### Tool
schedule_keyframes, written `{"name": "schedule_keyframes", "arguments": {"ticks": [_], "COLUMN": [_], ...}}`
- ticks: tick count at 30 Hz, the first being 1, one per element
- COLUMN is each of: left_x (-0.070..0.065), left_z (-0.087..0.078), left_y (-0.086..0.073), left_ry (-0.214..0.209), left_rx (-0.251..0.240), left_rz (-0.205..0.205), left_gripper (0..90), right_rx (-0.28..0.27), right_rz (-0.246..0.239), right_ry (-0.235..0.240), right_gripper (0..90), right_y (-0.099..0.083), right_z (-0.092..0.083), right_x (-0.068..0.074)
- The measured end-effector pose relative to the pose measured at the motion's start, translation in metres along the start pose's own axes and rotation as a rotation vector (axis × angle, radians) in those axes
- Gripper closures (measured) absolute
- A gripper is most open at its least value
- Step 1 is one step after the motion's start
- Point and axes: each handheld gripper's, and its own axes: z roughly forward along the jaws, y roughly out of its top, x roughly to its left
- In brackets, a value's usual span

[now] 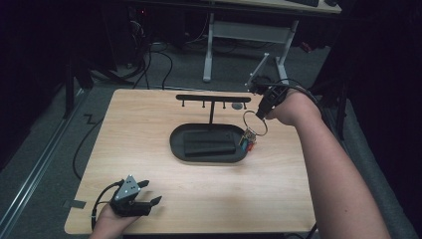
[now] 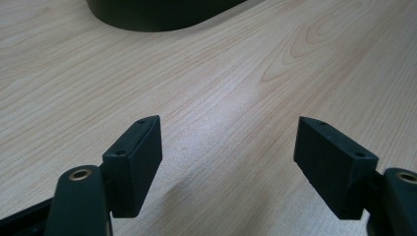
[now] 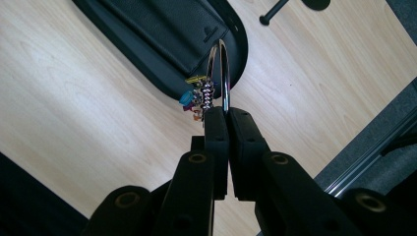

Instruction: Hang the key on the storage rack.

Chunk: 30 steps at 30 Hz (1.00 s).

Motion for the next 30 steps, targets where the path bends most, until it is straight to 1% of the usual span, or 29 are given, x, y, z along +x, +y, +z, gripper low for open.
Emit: {"name": "schedule_keyframes", "arguments": {"ticks": [2,4,8,10,11,12,14,17,18,21,22,26,28,29,30], "left_x": [0.000,0.000,0.001,0.001,0.000,0.000,0.000,-0.001,0.000,0.000,0.000,0.000,0.001,0.000,0.000], "left_z": [0.000,0.000,0.000,0.000,0.000,0.001,0.001,0.001,0.001,0.000,0.000,0.000,0.000,0.000,0.000], "left_y": [0.000,0.000,0.000,0.000,0.000,0.000,0.000,0.000,0.000,-0.001,-0.001,-0.001,-0.002,-0.002,-0.002], "left_ry": [-0.001,0.000,-0.002,-0.004,-0.006,-0.007,-0.010,-0.009,-0.009,-0.012,-0.013,-0.010,-0.009,-0.008,-0.009], "left_rx": [0.000,-0.002,-0.004,-0.002,0.000,0.001,0.004,0.005,0.005,0.010,0.010,0.005,0.006,0.004,0.003], "left_rz": [0.001,0.000,-0.002,-0.004,-0.003,-0.002,0.002,0.005,0.005,0.003,0.002,-0.001,-0.001,-0.002,-0.003], "left_gripper": [27.1,27.1,27.1,27.1,27.1,27.1,27.1,27.1,27.1,27.1,27.1,27.1,27.1,27.1,27.1], "right_rx": [-0.004,0.001,0.001,-0.004,-0.001,-0.014,-0.020,-0.010,-0.012,-0.009,-0.011,-0.027,-0.023,-0.021,-0.023], "right_rz": [-0.012,-0.001,0.001,-0.014,0.001,-0.008,0.009,-0.007,-0.007,0.018,0.031,0.043,0.046,0.041,0.047], "right_ry": [0.003,0.008,0.007,0.007,0.009,0.014,0.023,0.008,0.011,0.006,0.013,0.018,0.017,0.016,0.019], "right_gripper": [88.0,87.9,88.0,88.0,87.9,87.9,87.9,87.9,87.9,87.9,87.9,87.9,87.9,87.9,87.9], "right_y": [0.005,0.010,0.018,0.021,0.022,0.023,0.026,0.028,0.029,0.031,0.032,0.034,0.035,0.035,0.036], "right_z": [0.004,0.007,0.015,0.020,0.021,0.023,0.025,0.028,0.029,0.032,0.033,0.041,0.046,0.047,0.049], "right_x": [-0.003,-0.004,-0.007,-0.010,-0.010,-0.013,-0.014,-0.017,-0.019,-0.023,-0.024,-0.032,-0.034,-0.036,-0.036]}}
